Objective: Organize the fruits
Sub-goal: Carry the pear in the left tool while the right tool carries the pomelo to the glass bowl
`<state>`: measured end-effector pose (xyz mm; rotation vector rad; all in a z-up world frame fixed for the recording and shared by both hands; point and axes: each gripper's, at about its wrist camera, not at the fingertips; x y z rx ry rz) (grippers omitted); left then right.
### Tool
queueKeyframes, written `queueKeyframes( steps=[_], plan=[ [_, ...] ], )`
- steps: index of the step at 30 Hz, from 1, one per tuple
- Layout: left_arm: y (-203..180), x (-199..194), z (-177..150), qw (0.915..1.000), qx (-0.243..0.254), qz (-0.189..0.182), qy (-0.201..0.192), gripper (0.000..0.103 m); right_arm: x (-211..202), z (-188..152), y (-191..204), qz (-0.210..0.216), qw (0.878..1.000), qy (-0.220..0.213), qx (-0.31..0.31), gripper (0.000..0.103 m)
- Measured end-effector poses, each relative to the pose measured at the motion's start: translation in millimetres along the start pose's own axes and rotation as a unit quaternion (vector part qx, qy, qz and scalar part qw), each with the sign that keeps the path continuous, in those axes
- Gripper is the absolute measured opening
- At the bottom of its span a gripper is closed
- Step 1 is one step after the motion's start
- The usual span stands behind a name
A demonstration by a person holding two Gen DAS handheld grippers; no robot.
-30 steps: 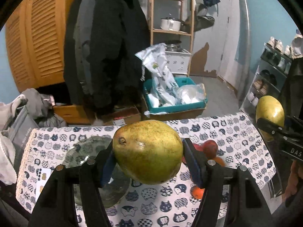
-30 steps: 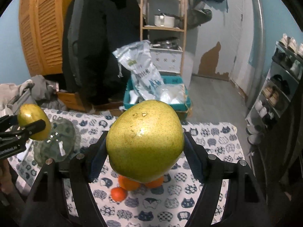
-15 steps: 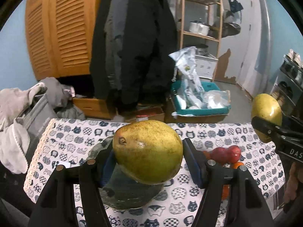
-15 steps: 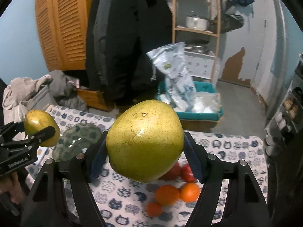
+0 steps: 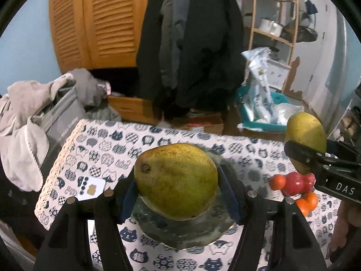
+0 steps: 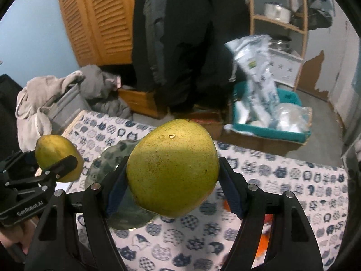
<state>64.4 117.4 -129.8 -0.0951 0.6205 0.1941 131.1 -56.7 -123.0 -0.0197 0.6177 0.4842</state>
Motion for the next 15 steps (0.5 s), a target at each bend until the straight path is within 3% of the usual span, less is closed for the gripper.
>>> queueKeyframes(
  steps=[15],
  plan=[
    [48.5, 73.6, -51.6, 0.9954, -0.031, 0.023, 0.088, 0.068, 90.8, -27.1, 41.1, 0.032, 0.996, 0.086, -0.004, 0.075]
  ],
)
Point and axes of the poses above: each gripper's, at about its wrist camera, not at the fingertips, and x roughly the way its jaws point, y to its left, z to its top, and after that the axes turned 12 degrees about -y, right-handed
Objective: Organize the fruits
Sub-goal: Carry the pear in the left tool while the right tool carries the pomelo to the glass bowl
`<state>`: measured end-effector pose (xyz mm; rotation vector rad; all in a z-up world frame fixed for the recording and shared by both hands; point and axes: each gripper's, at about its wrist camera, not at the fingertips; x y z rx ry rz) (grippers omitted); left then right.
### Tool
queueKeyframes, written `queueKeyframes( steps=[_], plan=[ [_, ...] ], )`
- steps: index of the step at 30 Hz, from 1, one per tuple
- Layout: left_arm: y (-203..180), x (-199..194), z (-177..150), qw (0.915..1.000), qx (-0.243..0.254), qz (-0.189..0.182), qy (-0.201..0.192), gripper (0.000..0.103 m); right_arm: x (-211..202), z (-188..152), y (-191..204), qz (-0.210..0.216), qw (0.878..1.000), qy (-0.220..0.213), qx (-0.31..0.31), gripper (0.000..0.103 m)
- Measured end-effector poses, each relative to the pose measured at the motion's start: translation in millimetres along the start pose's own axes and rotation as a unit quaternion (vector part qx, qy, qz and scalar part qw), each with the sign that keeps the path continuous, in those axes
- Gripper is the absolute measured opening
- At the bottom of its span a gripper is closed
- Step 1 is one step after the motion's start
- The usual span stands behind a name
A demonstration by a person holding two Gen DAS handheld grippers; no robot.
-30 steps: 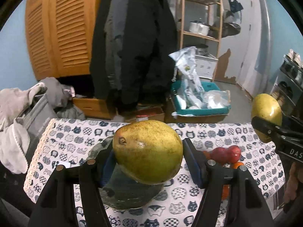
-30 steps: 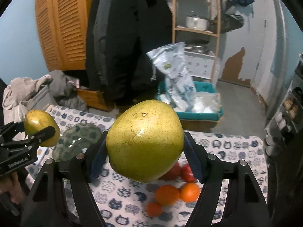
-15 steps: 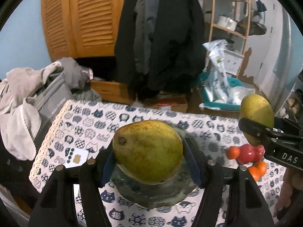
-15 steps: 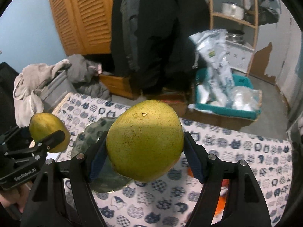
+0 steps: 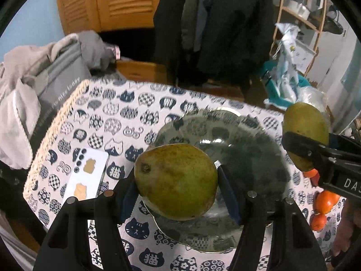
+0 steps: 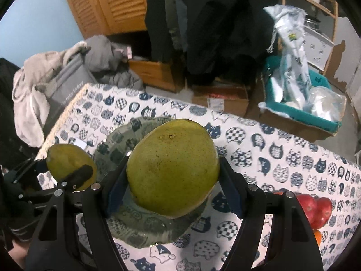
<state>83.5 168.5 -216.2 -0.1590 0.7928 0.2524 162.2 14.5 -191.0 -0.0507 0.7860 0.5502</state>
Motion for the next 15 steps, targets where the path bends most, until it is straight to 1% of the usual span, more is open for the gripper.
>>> queueKeyframes(
  steps=[6, 15],
  plan=[
    [9.0, 29.5, -14.3, 0.9991, -0.013, 0.004, 0.040, 0.068, 34.8, -16.4, 8.0, 0.000, 0.999, 0.041, -0.009, 0.075],
    [1.0, 57.2, -28.7, 0.9970, 0.001, 0.002, 0.077, 0.068, 67.1, -37.2, 4.7, 0.001, 0.996, 0.086, -0.009, 0.075]
  ],
)
Point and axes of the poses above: each gripper's, at about its wrist camera, not at the fingertips, and x roughly the way its jaws point, y to its left, z to its top, and after that the axes turned 12 degrees about -y, right-handed
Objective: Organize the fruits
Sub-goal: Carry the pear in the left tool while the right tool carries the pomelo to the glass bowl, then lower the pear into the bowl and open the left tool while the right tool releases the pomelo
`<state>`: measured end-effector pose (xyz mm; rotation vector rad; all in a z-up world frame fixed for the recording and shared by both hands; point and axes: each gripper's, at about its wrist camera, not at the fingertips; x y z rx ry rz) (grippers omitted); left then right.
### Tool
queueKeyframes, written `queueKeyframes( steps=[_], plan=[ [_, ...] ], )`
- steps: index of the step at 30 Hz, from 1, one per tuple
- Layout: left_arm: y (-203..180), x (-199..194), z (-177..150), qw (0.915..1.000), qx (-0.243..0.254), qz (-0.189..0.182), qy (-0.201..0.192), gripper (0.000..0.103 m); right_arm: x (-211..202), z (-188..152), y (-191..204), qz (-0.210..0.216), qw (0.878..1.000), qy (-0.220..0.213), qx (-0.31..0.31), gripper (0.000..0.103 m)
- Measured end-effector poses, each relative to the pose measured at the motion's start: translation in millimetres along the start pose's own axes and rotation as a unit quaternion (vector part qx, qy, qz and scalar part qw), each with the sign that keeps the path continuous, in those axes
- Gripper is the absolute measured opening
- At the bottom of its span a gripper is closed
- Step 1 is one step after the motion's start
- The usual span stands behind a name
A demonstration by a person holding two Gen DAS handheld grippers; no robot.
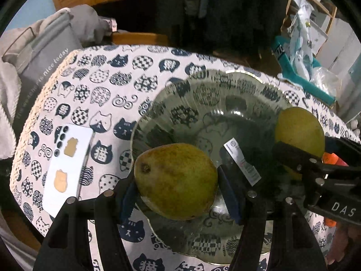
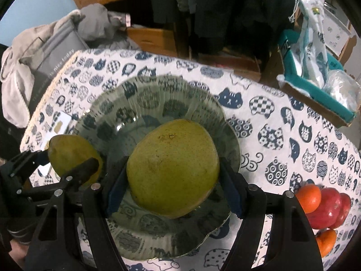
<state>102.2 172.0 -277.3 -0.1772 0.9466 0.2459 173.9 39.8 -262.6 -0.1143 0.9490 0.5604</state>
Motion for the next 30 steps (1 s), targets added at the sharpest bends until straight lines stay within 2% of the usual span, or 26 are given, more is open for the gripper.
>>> queueKeyframes(
  steps=[8, 17, 19, 20, 21, 30],
  plan=[
    [-8.9, 18.2, -7.0, 0.9996, 0.014, -0.003, 0.026, 0.068, 10.6, -5.7, -5.8, 0.000, 1.000, 0.013, 0.011, 0.075],
    [-8.7, 22.2, -5.5, 0.9996, 0.012, -0.003, 0.027, 0.069, 14.6, -6.5, -6.0, 0.005, 1.000, 0.017, 0.016, 0.075],
    [-8.4, 23.8, -4.9, 0.9994, 0.011, -0.002, 0.032, 0.073, 15.7, -6.7, -6.1, 0.006, 1.000, 0.019, 0.017, 0.075],
    [-8.4, 24.0, -4.8, 0.9994, 0.012, -0.002, 0.033, 0.080, 16.3, -6.6, -5.8, 0.006, 1.000, 0.020, 0.017, 0.075],
    [-8.1, 23.5, -4.7, 0.9994, 0.012, 0.000, 0.031, 0.083, 17.4, -6.6, -5.5, 0.006, 1.000, 0.022, 0.018, 0.075],
    [-7.5, 19.4, -7.7, 0.9993, 0.013, -0.002, 0.036, 0.087, 25.7, -8.1, -3.9, 0.004, 0.999, 0.039, 0.020, 0.076]
  ],
)
Point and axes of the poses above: each gripper's, at about its wrist camera, not at the fingertips, and x roughly the way its jaws point, y to its left, z to its top, and after that the axes turned 12 degrees about -y, right-handed
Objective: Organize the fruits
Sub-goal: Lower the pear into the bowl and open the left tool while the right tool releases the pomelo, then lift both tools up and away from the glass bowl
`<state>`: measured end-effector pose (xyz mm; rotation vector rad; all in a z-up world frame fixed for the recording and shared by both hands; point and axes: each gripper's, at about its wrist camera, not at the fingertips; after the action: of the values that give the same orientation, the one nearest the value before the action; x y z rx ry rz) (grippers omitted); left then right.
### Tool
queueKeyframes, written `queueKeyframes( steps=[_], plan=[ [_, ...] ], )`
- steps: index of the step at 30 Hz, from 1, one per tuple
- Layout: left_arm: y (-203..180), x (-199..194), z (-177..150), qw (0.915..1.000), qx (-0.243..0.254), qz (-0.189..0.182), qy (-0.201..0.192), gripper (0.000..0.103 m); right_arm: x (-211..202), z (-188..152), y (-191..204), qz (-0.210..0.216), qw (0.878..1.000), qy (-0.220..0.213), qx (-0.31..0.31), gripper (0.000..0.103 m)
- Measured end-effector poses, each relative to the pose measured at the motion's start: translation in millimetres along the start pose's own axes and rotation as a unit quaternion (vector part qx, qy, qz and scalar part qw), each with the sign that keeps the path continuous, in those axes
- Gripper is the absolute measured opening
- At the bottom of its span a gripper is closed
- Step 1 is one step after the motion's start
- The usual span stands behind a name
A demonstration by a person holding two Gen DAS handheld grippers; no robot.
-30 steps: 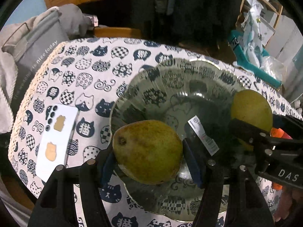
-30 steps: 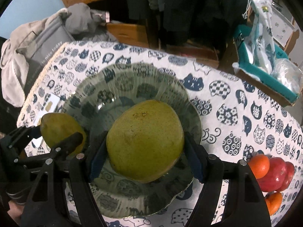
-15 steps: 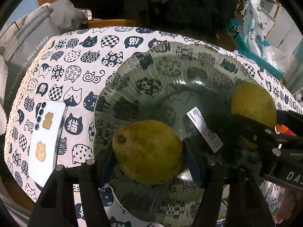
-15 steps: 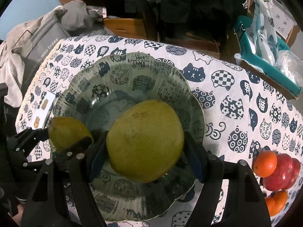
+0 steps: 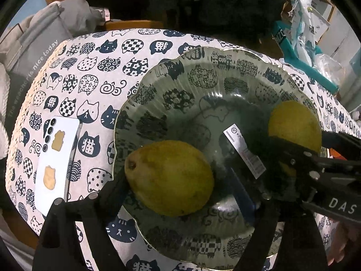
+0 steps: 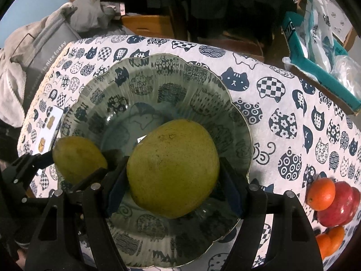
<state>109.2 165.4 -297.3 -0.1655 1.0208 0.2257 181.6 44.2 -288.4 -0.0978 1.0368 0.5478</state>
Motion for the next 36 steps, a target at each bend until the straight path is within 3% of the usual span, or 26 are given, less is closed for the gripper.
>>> queueKeyframes(
  steps=[10, 22, 36],
  plan=[
    [-1.0, -11.0, -0.9, 1.0000, 0.007, 0.002, -0.005, 0.087, 8.1, -3.7, 7.8, -0.005, 1.000, 0.015, -0.013, 0.078],
    [-0.9, -36.7, 5.0, 0.9996, 0.000, -0.008, -0.029, 0.087, -32.1, 15.9, 2.0, 0.008, 0.999, -0.043, 0.019, 0.081],
    [-6.4, -108.6, 18.3, 0.9948, -0.006, -0.027, -0.098, 0.087, -129.3, 29.7, 6.0, -0.051, 0.987, -0.149, -0.013, 0.081]
  ],
)
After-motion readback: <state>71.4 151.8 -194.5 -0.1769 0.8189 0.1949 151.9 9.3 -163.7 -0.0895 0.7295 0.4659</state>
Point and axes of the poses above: each gripper's, at about its wrist camera, not at the fingertips, and x roughly the way its jaws point, y to its left, z to its top, and after that the axes turned 12 degrees about -y, right-handed
